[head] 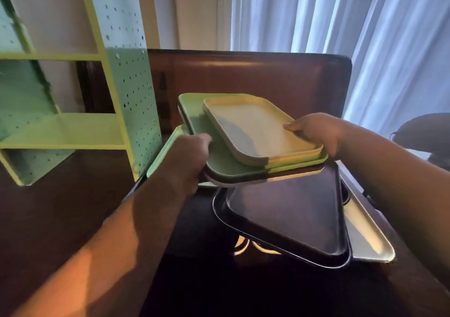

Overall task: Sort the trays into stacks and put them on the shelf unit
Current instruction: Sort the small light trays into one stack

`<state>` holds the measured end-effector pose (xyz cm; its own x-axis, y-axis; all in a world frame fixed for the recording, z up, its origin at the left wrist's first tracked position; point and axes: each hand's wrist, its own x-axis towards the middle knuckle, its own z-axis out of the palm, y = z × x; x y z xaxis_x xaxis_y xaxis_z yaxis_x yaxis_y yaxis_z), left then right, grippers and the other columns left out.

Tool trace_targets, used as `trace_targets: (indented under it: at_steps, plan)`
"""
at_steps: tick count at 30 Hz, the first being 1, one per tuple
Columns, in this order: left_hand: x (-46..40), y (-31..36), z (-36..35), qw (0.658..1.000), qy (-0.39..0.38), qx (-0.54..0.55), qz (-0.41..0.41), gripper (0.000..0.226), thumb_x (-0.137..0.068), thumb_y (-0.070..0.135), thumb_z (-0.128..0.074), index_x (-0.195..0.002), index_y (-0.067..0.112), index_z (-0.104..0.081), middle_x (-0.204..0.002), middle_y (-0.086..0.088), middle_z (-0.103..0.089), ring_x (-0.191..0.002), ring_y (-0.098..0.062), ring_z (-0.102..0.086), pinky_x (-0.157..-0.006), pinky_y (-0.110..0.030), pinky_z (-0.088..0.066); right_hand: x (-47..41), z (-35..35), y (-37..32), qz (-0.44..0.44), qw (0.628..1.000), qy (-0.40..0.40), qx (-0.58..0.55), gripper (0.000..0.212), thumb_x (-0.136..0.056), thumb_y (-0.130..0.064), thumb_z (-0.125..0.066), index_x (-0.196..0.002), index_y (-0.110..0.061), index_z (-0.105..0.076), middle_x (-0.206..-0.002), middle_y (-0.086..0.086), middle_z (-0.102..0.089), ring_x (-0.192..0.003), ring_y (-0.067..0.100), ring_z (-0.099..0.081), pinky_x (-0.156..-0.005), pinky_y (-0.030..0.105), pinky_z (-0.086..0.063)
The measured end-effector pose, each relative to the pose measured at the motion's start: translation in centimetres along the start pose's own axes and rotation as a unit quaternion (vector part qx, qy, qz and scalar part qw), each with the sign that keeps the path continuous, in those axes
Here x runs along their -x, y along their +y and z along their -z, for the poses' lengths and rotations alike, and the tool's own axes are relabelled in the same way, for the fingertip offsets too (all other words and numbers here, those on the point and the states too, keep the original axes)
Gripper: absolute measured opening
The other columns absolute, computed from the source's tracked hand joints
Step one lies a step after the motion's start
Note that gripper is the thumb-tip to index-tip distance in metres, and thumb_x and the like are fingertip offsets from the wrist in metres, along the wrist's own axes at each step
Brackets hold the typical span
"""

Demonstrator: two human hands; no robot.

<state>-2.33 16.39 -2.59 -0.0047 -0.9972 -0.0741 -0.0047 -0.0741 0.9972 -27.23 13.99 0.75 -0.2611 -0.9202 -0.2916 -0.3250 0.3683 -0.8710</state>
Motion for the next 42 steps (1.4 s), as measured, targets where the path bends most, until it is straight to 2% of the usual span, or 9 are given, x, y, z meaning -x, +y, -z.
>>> trace_targets:
  at_steps: [3,7,10,15,17,22,28,33,42]
  plan:
    - [-0.5,0.5,-1.2,0.998,-0.057,-0.03,-0.001,0.035,-0.099,0.01,-0.052,-0.072,0.006,-0.074,-0.091,-0.025,-0.074,-0.09,-0.041,-0.073,-0.091,-0.061,-0.055,3.1,1.3,2.3,-0.067,0.997,0.048,0.012,0.031,-0.098,-0.035,-0.059,-0.103,-0.005,-0.057,-0.093,0.01,-0.064,-0.088,0.024,-0.066,-0.081,0.034,-0.055]
    - [-1.1,-0.1,-3.5,0.986,-0.109,-0.124,0.014,0.018,-0.094,0.016,-0.062,-0.084,0.004,-0.07,-0.097,-0.02,-0.073,-0.078,-0.03,-0.071,-0.083,-0.049,-0.06,6.1,2.6,6.6,-0.01,0.996,0.079,-0.05,0.021,-0.101,-0.021,-0.052,-0.081,-0.018,-0.053,-0.078,0.0,-0.055,-0.062,0.011,-0.053,-0.043,0.02,-0.049]
    - [-0.9,-0.9,-5.0,0.966,-0.157,-0.196,0.06,0.029,-0.092,0.023,-0.067,-0.106,-0.003,-0.067,-0.091,-0.013,-0.071,-0.065,-0.02,-0.073,-0.052,-0.028,-0.055,7.4,2.6,9.5,-0.031,0.99,0.09,-0.104,0.011,-0.098,-0.015,-0.055,-0.103,-0.009,-0.062,-0.08,0.002,-0.057,-0.065,0.014,-0.055,-0.05,0.026,-0.05]
    - [-0.1,-1.3,-7.2,0.949,-0.155,-0.267,0.057,0.024,-0.096,0.03,-0.061,-0.103,0.006,-0.062,-0.086,-0.007,-0.061,-0.068,-0.017,-0.059,-0.051,-0.024,-0.042,6.0,2.3,10.7,-0.176,0.974,0.133,-0.049,0.06,-0.094,-0.032,-0.066,-0.136,0.005,-0.046,-0.128,0.021,-0.056,-0.122,0.038,-0.055,-0.104,0.051,-0.044]
    - [-0.4,-1.3,-7.7,0.944,-0.145,-0.291,0.055,0.031,-0.099,0.031,-0.057,-0.113,0.004,-0.063,-0.087,-0.007,-0.059,-0.07,-0.017,-0.057,-0.052,-0.025,-0.041,5.0,2.7,11.7,-0.203,0.97,0.119,-0.06,0.072,-0.09,-0.035,-0.07,-0.141,0.005,-0.04,-0.14,0.024,-0.049,-0.131,0.043,-0.047,-0.11,0.057,-0.037]
    - [-0.6,-1.4,-8.5,0.925,-0.139,-0.351,0.042,0.041,-0.103,0.027,-0.047,-0.131,-0.002,-0.057,-0.126,-0.018,-0.06,-0.114,-0.031,-0.06,-0.087,-0.035,-0.047,5.1,2.4,13.4,-0.141,0.978,0.145,-0.047,0.038,-0.092,-0.024,-0.066,-0.119,0.001,-0.056,-0.11,0.019,-0.064,-0.098,0.033,-0.064,-0.096,0.045,-0.048]
    - [-1.7,-2.2,-8.6,0.926,-0.159,-0.34,0.043,0.043,-0.104,0.021,-0.044,-0.138,-0.004,-0.053,-0.144,-0.022,-0.054,-0.134,-0.037,-0.05,-0.109,-0.042,-0.041,5.1,2.5,13.3,-0.157,0.973,0.157,-0.061,0.055,-0.089,-0.033,-0.072,-0.12,0.008,-0.054,-0.12,0.025,-0.062,-0.113,0.041,-0.061,-0.104,0.051,-0.046]
    - [-2.3,-3.0,-8.7,0.928,-0.149,-0.338,0.048,0.043,-0.104,0.019,-0.044,-0.137,-0.006,-0.052,-0.143,-0.024,-0.054,-0.134,-0.038,-0.05,-0.111,-0.045,-0.041,6.0,2.2,13.5,-0.128,0.976,0.137,-0.107,0.035,-0.089,-0.029,-0.072,-0.096,0.0,-0.055,-0.105,0.021,-0.067,-0.098,0.037,-0.068,-0.098,0.052,-0.052]
    - [-2.5,-3.1,-8.8,0.938,-0.084,-0.333,0.039,0.037,-0.095,0.023,-0.053,-0.121,-0.002,-0.062,-0.118,-0.021,-0.061,-0.108,-0.036,-0.059,-0.088,-0.041,-0.049,6.6,1.1,13.1,-0.094,0.979,0.15,-0.1,0.02,-0.093,-0.021,-0.065,-0.097,-0.003,-0.056,-0.099,0.016,-0.064,-0.093,0.032,-0.066,-0.096,0.049,-0.054]
